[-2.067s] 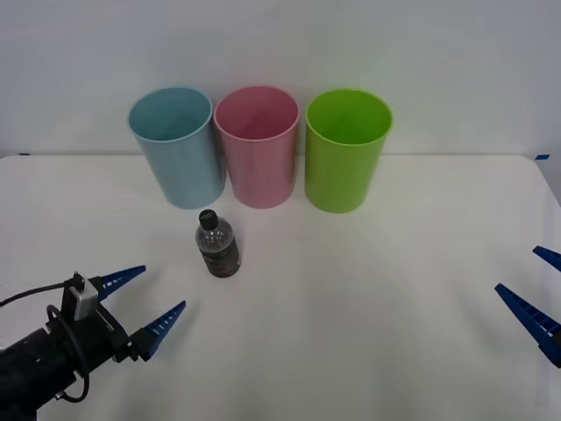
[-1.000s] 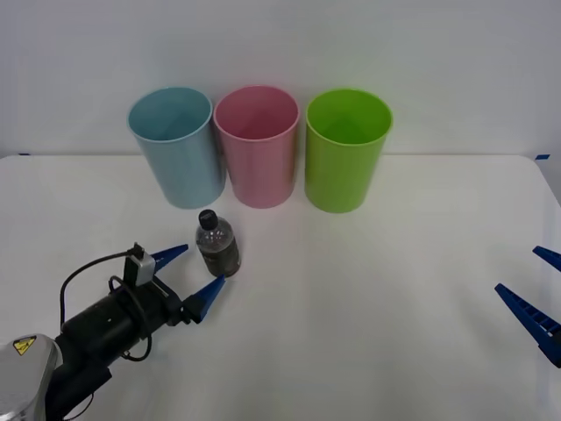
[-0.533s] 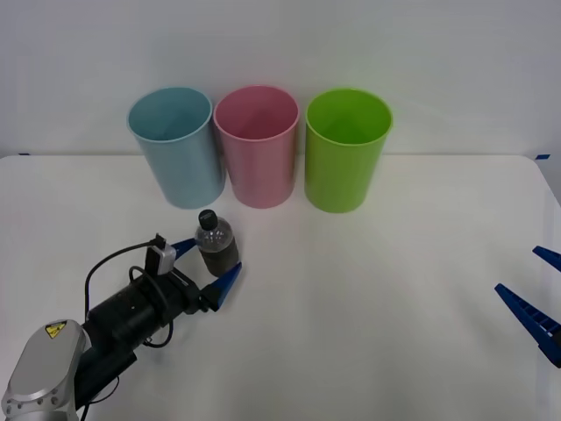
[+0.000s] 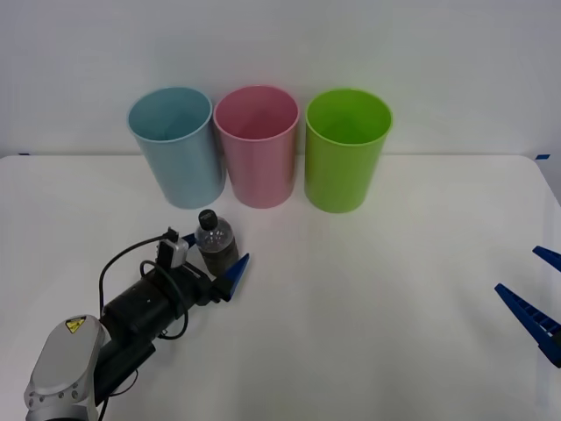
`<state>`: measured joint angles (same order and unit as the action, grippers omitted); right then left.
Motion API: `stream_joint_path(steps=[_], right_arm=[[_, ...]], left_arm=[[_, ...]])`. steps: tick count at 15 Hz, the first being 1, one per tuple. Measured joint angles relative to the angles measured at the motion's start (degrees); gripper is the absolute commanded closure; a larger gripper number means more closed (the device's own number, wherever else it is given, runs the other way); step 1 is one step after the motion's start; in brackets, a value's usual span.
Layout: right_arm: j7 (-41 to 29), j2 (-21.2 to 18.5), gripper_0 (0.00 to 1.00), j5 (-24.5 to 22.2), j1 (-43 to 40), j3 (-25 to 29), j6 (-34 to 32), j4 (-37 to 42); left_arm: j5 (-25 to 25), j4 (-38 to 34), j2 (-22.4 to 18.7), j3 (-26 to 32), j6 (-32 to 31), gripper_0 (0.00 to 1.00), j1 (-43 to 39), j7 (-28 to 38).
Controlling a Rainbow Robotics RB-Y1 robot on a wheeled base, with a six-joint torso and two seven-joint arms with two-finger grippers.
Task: Grasp the object on the table and drop it into the matching bin: aluminum can to the light blue bin, PET bottle to the pink bin.
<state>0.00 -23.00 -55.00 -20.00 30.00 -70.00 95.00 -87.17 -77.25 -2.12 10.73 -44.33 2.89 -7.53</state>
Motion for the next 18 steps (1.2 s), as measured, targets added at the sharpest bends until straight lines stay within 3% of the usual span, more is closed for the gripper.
stream_joint_path(steps=[6, 7, 8, 18], right_arm=[[0.00, 0.00, 0.00, 0.00, 0.00, 0.00, 0.00, 0.00], [0.00, 0.00, 0.00, 0.00, 0.00, 0.00, 0.00, 0.00], [0.00, 0.00, 0.00, 0.00, 0.00, 0.00, 0.00, 0.00], [0.00, 0.00, 0.00, 0.00, 0.00, 0.00, 0.00, 0.00]], left_arm=[[-0.08, 0.00, 0.01, -0.18, 0.21, 0.00, 0.18, -0.03], [-0.05, 0.00, 0.01, -0.18, 0.21, 0.36, 0.17, -0.06], [-0.05, 0.00, 0.01, -0.19, 0.21, 0.99, 0.15, -0.10], [0.11, -0.09, -0.76, 1.50, -2.52, 1.00, 0.21, -0.50]])
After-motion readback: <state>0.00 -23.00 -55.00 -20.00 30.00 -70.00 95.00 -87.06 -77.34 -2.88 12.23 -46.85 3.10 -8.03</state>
